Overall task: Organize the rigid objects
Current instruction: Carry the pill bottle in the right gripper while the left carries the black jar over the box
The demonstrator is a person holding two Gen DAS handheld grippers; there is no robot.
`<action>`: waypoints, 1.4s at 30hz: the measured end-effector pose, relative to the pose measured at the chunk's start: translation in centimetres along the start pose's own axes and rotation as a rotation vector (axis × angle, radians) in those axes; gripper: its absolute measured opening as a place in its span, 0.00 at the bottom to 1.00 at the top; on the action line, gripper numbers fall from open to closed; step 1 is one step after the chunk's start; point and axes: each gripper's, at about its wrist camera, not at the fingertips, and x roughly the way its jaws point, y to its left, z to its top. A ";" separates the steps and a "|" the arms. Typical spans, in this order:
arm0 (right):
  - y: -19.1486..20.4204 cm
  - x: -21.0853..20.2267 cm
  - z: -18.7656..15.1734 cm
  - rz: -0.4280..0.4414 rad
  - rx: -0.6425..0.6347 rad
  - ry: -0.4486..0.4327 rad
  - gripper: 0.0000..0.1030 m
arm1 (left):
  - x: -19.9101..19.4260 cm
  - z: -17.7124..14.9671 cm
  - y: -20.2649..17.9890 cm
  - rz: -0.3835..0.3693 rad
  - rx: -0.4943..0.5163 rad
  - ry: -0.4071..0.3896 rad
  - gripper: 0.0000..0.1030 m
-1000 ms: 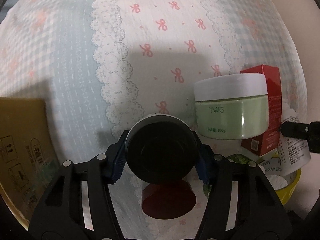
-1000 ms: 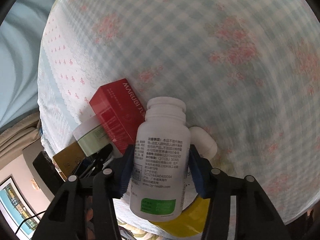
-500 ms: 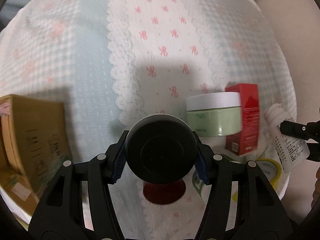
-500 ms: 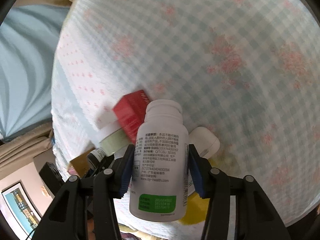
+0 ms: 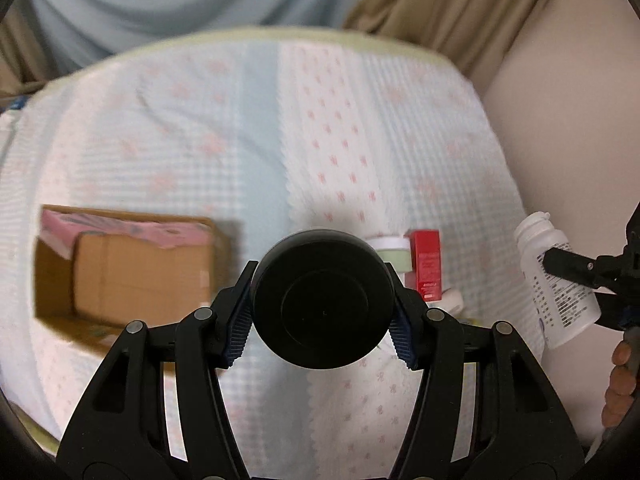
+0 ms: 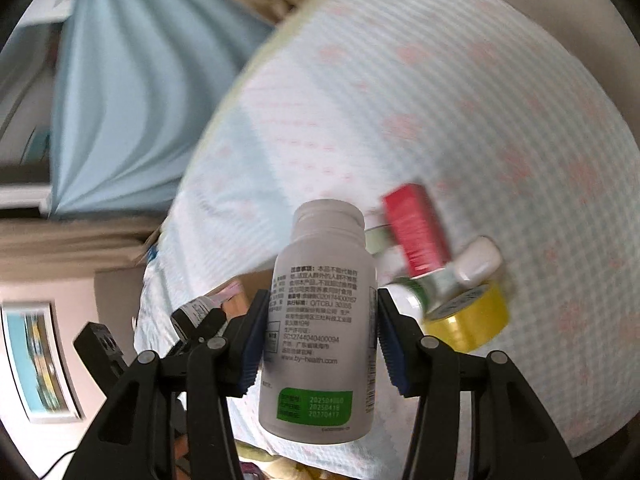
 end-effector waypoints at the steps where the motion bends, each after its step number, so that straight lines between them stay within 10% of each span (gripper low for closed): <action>1: 1.3 -0.4 -0.6 0.002 -0.036 -0.007 0.46 | -1.4 0.0 0.5 0.007 0.001 -0.019 0.53; 12: 13.8 0.4 -7.4 0.044 -0.244 -0.015 0.46 | -12.9 -1.0 9.2 0.032 -0.055 -0.126 0.53; 22: 23.6 7.0 -13.8 0.025 -0.274 -0.051 0.46 | -14.9 -1.5 22.2 0.013 -0.038 -0.090 0.53; 33: 30.3 19.5 -16.8 -0.112 -0.352 -0.015 0.45 | -7.5 0.5 34.2 0.025 -0.027 0.047 0.53; 42: 29.4 29.9 -15.2 -0.186 -0.477 0.080 0.45 | 2.3 0.8 36.4 0.026 -0.021 0.187 0.53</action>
